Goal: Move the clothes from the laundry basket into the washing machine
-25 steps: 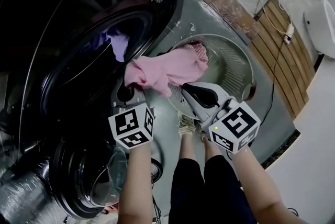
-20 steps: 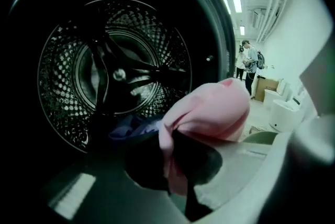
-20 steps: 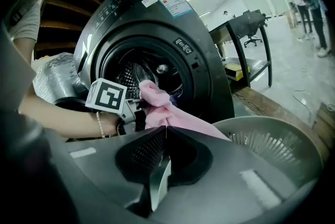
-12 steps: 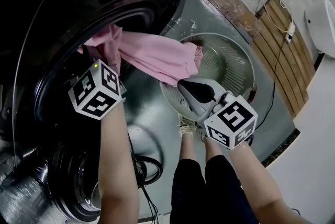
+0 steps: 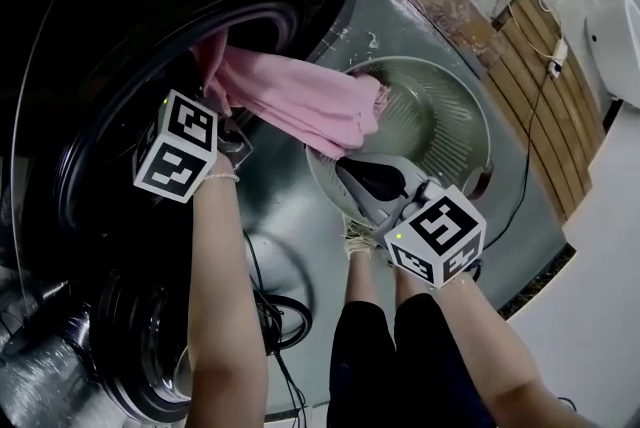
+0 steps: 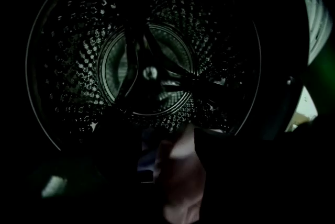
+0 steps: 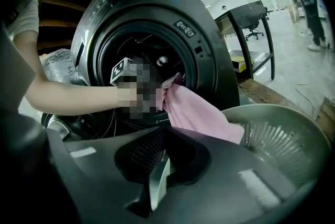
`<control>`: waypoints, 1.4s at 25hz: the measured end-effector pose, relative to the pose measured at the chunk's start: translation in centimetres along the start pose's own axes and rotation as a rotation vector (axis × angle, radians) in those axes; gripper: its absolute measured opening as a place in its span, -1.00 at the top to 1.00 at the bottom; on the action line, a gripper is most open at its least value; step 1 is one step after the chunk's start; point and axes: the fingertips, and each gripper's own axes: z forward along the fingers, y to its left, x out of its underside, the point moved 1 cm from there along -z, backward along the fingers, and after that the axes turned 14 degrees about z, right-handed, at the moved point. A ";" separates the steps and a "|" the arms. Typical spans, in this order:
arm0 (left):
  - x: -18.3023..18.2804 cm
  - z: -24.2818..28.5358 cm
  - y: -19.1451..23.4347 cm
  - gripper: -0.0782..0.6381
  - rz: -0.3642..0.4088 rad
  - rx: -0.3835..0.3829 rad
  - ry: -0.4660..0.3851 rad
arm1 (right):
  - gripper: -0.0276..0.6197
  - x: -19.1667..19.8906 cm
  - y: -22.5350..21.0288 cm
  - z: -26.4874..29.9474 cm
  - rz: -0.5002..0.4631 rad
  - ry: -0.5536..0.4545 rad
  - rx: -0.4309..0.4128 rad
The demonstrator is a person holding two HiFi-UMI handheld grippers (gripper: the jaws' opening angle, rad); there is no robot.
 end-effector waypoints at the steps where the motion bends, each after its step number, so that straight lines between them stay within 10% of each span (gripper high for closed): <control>1: -0.1 -0.7 -0.3 -0.07 0.015 0.006 -0.003 | 0.86 0.0 0.2 -0.1 0.003 -0.001 -0.002; 18: 16.0 -9.0 -13.1 -0.05 -0.003 0.275 0.357 | 0.85 3.7 -1.2 -2.0 0.085 0.047 0.072; 20: 16.2 -8.5 -13.3 0.25 0.031 0.288 0.365 | 0.85 4.0 -1.6 -1.9 0.090 0.051 0.080; 23: 15.1 -8.5 -14.0 0.68 0.071 0.338 0.336 | 0.85 4.1 -1.9 -2.0 0.086 0.057 0.087; 35: 3.7 -9.1 -8.0 0.70 0.084 0.249 0.026 | 0.85 3.2 -0.8 -1.8 0.058 0.057 0.079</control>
